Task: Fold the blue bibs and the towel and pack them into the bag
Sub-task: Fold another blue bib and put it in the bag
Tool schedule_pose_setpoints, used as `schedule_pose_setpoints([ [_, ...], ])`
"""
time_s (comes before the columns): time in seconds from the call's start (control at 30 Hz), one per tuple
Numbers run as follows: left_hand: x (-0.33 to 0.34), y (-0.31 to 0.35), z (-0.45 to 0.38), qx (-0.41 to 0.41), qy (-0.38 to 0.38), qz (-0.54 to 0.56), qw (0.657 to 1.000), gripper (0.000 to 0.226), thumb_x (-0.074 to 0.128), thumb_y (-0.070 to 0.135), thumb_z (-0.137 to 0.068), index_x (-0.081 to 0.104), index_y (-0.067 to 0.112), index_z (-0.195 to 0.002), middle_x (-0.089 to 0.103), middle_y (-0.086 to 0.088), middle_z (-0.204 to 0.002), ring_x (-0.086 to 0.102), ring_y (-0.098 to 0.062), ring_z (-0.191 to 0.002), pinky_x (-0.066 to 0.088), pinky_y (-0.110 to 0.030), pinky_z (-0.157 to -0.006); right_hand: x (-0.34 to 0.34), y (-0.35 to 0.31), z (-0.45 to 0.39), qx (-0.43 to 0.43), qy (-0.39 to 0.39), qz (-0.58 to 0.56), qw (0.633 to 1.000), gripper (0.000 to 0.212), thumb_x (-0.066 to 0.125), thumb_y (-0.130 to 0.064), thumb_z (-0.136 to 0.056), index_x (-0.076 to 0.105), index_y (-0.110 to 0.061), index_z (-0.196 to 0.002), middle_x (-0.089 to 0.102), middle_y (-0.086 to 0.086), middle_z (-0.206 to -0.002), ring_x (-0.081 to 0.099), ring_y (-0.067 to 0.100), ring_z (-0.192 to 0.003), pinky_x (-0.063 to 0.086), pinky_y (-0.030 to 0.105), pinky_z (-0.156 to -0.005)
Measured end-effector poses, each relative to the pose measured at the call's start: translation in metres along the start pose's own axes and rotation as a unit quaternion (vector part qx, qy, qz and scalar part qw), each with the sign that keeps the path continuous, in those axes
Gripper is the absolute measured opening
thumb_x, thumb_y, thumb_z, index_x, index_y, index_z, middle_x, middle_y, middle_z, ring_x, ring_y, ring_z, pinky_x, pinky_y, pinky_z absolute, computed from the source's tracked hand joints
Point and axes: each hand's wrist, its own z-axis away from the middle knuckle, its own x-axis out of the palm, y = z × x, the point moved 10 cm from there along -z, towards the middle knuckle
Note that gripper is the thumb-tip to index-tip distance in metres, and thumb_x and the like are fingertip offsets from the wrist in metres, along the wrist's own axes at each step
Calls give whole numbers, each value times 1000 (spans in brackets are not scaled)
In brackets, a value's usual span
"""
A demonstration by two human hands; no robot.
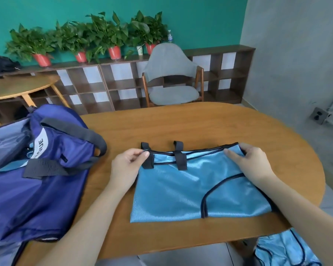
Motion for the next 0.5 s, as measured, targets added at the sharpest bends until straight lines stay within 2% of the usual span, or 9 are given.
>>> schedule_pose_setpoints([
  [0.03, -2, 1, 1, -2, 7, -10, 1000, 11, 75, 41, -89, 77, 31, -92, 76, 10, -81, 71, -7, -80, 56, -34, -76, 0, 0, 0, -1, 2, 10, 1000, 56, 69, -62, -84, 66, -8, -95, 71, 15, -85, 68, 23, -73, 56, 39, -64],
  [0.07, -4, 2, 2, -5, 15, -26, 1000, 11, 75, 42, -89, 77, 31, -93, 75, 11, -81, 69, -4, -79, 54, -29, -75, 0, -1, 0, -1, 4, 18, 1000, 58, 69, -63, -83, 68, -12, -108, 74, 7, -98, 70, 22, -89, 59, 40, -77],
  [0.13, -8, 7, 5, -2, 32, -55, 998, 11, 75, 42, -89, 76, 32, -92, 73, 13, -82, 67, 0, -79, 48, -17, -72, -4, -6, 5, -1, 13, 30, 999, 63, 73, -57, -84, 62, -13, -128, 69, 1, -118, 65, 22, -109, 55, 38, -93],
  [0.23, -11, 12, 9, 5, 38, -64, 997, 9, 75, 40, -89, 74, 32, -92, 70, 14, -81, 64, 4, -78, 41, -6, -66, -5, -14, 9, -6, 17, 45, 999, 62, 75, -50, -85, 60, -11, -131, 67, 3, -119, 63, 24, -112, 53, 36, -92],
  [0.3, -12, 16, 12, 16, 42, -43, 998, 10, 74, 40, -90, 75, 30, -92, 71, 14, -78, 65, 3, -78, 43, -9, -67, -5, -21, 11, -7, 5, 42, 999, 56, 75, -48, -85, 60, -16, -129, 67, 3, -117, 62, 22, -107, 51, 33, -86],
  [0.37, -17, 24, 17, 39, 59, -6, 997, 13, 69, 41, -93, 74, 29, -92, 71, 14, -73, 67, -2, -75, 47, -16, -69, -9, -34, 14, -23, 11, 47, 999, 52, 76, -42, -87, 58, -23, -131, 63, 0, -117, 56, 18, -107, 46, 31, -89],
  [0.43, -19, 33, 23, 59, 61, 7, 996, 20, 62, 42, -98, 73, 26, -93, 69, 12, -68, 67, -3, -71, 46, -16, -68, -16, -61, 18, -91, 69, 148, 982, 49, 74, -38, -90, 57, -23, -133, 61, -1, -120, 50, 23, -114, 42, 39, -98],
  [0.5, -16, 37, 27, 70, 47, -18, 996, 28, 54, 47, -101, 71, 25, -98, 68, 8, -64, 66, -4, -68, 46, -15, -66, -5, -94, 27, -183, 97, 234, 950, 33, 72, -34, -91, 65, -24, -121, 64, -1, -119, 50, 28, -115, 40, 46, -98],
])
